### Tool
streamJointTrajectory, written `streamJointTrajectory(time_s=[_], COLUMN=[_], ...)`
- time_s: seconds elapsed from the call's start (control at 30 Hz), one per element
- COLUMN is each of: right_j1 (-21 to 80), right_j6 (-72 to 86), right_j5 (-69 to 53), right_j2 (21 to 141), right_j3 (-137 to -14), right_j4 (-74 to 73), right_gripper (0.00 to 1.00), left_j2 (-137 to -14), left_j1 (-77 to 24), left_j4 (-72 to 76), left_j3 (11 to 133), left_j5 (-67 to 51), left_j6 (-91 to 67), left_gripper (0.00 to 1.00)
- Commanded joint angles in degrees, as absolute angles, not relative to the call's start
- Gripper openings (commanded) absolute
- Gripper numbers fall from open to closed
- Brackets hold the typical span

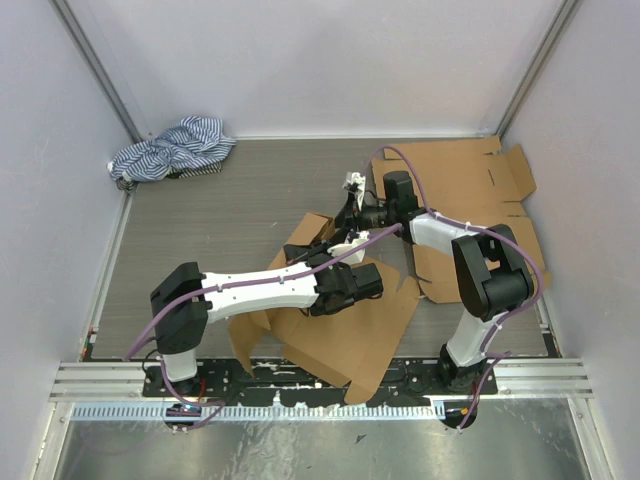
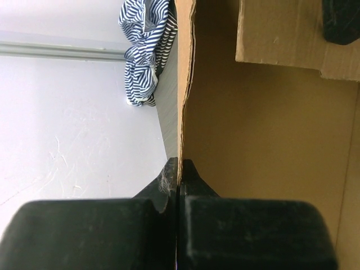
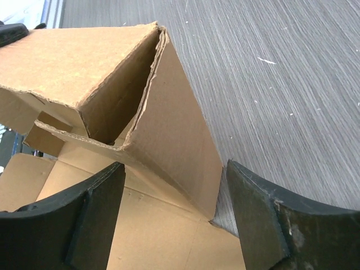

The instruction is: Fold the paper box

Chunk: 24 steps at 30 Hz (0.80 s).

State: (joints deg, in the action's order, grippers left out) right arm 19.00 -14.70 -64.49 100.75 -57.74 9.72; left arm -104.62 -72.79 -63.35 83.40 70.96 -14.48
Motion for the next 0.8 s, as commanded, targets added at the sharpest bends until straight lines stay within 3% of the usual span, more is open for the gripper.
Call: streamJointTrajectory(time_s=[0.0, 0.23, 0.53, 0.77], right_j1=[19.8, 19.7, 18.7, 18.1], right_j6=[-10.4, -15.9, -35.8, -34.7], right_j5=[-58.5, -61.8, -69.0, -68.6], right_j2=[95.9, 95.0, 103.8, 104.2], right_j3=[-56.6, -57.4, -70.2, -70.2], right_j4=[16.9, 10.5, -16.4, -15.7], right_gripper=[0.77, 0.82, 0.84, 0.82], left_j2=[-104.8, -104.3, -102.8, -102.6], left_j1=[-73.2, -73.3, -73.3, -73.5], left_j4=[-58.4, -57.9, -55.9, -57.3], left_j3=[84.5, 83.9, 82.5, 82.5], left_j5=[69.0, 69.0, 67.5, 68.1], left_j6=[-14.4, -14.1, -12.6, -12.7], left_gripper=[0.02, 0.02, 0.06, 0.14])
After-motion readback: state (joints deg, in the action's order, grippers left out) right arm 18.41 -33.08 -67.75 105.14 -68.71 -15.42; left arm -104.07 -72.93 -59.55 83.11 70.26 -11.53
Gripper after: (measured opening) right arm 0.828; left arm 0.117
